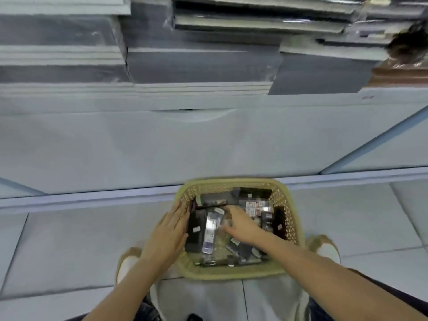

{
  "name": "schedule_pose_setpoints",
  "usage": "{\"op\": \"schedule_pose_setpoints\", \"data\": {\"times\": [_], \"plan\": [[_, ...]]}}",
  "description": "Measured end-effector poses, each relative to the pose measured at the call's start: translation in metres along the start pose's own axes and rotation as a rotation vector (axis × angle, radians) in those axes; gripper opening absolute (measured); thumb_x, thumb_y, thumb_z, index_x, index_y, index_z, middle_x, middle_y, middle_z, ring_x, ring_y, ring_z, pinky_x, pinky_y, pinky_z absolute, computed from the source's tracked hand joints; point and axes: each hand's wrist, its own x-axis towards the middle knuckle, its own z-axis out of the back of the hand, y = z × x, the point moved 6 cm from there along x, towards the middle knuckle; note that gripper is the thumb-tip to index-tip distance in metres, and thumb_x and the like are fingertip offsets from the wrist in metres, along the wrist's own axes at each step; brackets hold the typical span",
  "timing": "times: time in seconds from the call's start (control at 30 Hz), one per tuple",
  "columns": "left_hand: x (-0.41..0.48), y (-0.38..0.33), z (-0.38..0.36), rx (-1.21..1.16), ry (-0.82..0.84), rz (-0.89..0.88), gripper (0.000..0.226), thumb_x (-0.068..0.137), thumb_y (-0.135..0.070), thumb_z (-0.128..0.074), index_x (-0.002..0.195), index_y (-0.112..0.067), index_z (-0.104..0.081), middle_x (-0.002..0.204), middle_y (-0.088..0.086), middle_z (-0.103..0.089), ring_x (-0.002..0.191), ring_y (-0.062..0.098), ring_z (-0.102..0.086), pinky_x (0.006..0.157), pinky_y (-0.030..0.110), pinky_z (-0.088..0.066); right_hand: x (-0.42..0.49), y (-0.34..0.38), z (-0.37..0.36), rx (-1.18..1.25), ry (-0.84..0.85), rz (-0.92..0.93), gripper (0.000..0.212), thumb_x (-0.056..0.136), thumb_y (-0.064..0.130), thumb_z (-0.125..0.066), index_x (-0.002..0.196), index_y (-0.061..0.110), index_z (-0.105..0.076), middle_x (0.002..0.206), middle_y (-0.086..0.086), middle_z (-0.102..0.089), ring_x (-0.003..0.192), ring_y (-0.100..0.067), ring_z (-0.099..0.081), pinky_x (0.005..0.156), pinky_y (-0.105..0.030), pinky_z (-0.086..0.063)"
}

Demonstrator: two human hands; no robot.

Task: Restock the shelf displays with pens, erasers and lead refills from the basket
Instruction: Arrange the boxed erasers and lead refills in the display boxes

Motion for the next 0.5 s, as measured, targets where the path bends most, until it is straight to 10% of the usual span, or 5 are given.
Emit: {"op": "schedule_pose_setpoints", "data": {"times": [0.23, 0.5], "plan": [[0.0, 0.006, -0.012, -0.108, -0.051, 0.016, 0.059, 0.098, -0.019, -0.053, 0.149, -0.003, -0.028, 0.16, 0.012, -0.015, 0.149, 0.028, -0.005, 0.119, 0.045, -0.022, 0.008, 0.007, -0.038, 0.138, -0.279, -0.052, 0.074, 0.084, 0.041, -0.072, 0.141, 0.011, -0.036, 0.14, -0.009, -0.04, 0.134, -0.024, -0.034, 0.111, -0.034, -0.031], [0.001, 0.006, -0.009, -0.086, -0.118, 0.018, 0.051, 0.094, -0.017, -0.058, 0.141, -0.002, -0.045, 0.153, 0.012, -0.036, 0.147, 0.028, -0.022, 0.118, 0.044, -0.026, 0.005, 0.008, -0.033, 0.274, -0.095, -0.045, 0.055, 0.087, 0.027, -0.071, 0.134, 0.01, -0.048, 0.132, -0.011, -0.05, 0.121, -0.025, -0.05, 0.101, -0.031, -0.04]]}}
